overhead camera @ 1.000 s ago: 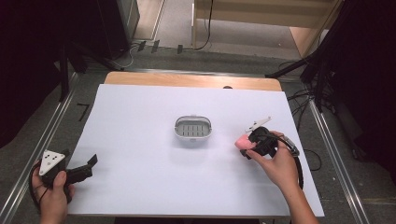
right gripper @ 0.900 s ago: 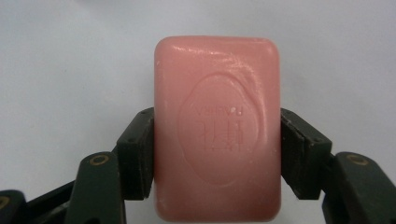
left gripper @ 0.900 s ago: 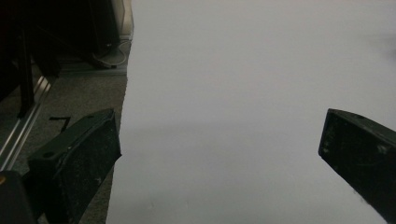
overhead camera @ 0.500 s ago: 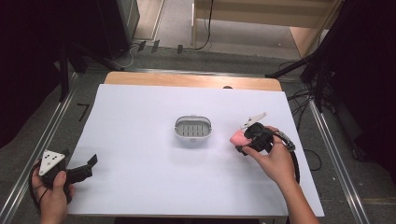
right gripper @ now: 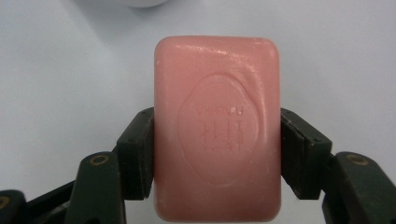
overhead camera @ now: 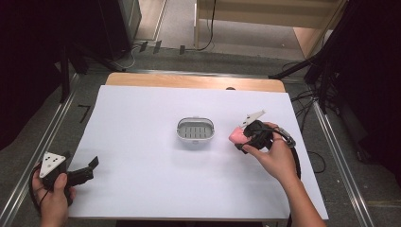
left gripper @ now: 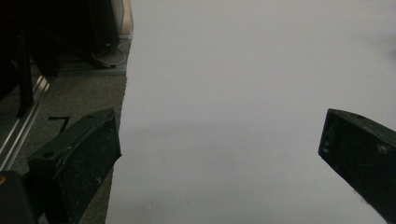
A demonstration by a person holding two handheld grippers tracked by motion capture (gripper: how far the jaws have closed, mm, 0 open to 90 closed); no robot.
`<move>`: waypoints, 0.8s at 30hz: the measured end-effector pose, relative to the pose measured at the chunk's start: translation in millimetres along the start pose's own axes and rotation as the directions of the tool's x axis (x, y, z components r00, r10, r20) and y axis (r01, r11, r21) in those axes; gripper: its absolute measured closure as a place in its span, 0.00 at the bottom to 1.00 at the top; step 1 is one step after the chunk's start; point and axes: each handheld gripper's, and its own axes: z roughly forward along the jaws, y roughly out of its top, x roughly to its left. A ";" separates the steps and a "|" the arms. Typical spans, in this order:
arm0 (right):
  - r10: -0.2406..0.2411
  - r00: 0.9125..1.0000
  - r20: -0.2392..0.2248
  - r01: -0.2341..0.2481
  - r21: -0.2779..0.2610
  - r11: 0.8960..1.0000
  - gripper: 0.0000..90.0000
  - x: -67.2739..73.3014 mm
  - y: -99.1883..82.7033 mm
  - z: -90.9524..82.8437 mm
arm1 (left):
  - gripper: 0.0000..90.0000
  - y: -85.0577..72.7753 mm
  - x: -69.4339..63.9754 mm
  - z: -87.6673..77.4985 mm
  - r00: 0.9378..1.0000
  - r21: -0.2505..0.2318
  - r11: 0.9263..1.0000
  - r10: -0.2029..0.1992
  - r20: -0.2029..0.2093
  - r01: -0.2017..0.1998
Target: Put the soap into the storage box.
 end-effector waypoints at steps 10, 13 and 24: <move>-0.050 0.999 -0.007 0.050 -0.019 0.999 0.43 3.6 14.9 -3.2 | 0.00 0.0 0.2 0.1 1.000 0.000 1.000 -0.001 0.002 0.001; -0.066 0.998 -0.012 0.066 -0.020 0.998 0.43 5.2 19.9 -3.3 | 0.00 0.0 0.2 0.1 1.000 0.000 1.000 -0.001 0.003 0.001; -0.106 0.994 -0.023 0.105 -0.030 0.994 0.43 10.8 35.7 0.7 | 0.00 0.0 0.1 0.1 1.000 0.000 1.000 0.000 0.004 0.000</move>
